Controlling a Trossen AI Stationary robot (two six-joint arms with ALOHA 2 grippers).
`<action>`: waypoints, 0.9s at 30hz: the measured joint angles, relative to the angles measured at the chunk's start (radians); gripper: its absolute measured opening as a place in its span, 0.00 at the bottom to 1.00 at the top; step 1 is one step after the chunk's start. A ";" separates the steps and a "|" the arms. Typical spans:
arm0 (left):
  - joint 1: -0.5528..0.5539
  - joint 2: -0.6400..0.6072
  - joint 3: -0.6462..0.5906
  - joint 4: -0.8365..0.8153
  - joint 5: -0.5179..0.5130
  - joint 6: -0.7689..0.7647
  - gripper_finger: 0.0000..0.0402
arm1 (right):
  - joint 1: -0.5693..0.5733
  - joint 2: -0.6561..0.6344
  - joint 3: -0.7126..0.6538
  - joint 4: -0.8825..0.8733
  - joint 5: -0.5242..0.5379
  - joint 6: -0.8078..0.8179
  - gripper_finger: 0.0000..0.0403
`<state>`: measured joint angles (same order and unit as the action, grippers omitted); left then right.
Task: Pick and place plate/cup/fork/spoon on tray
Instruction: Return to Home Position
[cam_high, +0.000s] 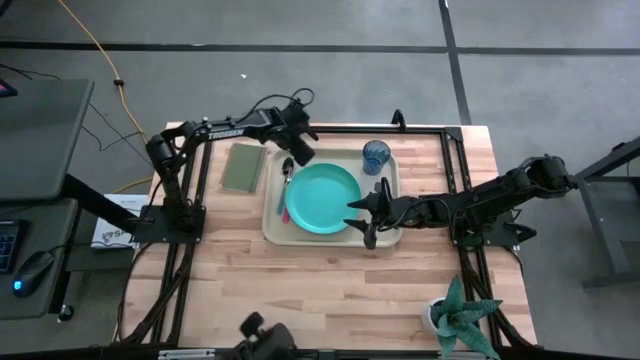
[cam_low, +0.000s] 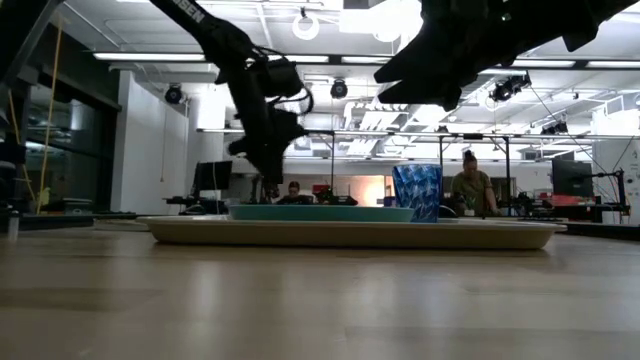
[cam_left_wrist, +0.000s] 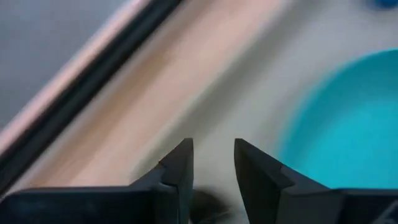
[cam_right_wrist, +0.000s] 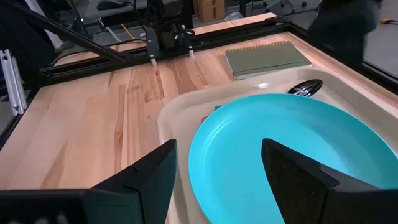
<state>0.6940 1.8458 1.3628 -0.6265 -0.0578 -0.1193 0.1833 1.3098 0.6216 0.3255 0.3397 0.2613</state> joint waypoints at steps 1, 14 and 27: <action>-0.011 0.000 0.000 0.028 0.044 0.017 0.23 | 0.000 0.000 0.000 -0.001 0.000 0.000 0.56; -0.227 -0.235 0.000 0.337 0.106 0.106 0.19 | 0.014 0.000 0.000 0.000 0.083 -0.007 0.56; -0.599 -0.814 -0.444 0.606 0.025 0.107 0.19 | 0.014 0.000 0.000 0.034 0.080 -0.013 0.56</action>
<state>0.0951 1.0314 0.9191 -0.0209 -0.0323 -0.0127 0.1970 1.3098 0.6216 0.3594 0.4194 0.2479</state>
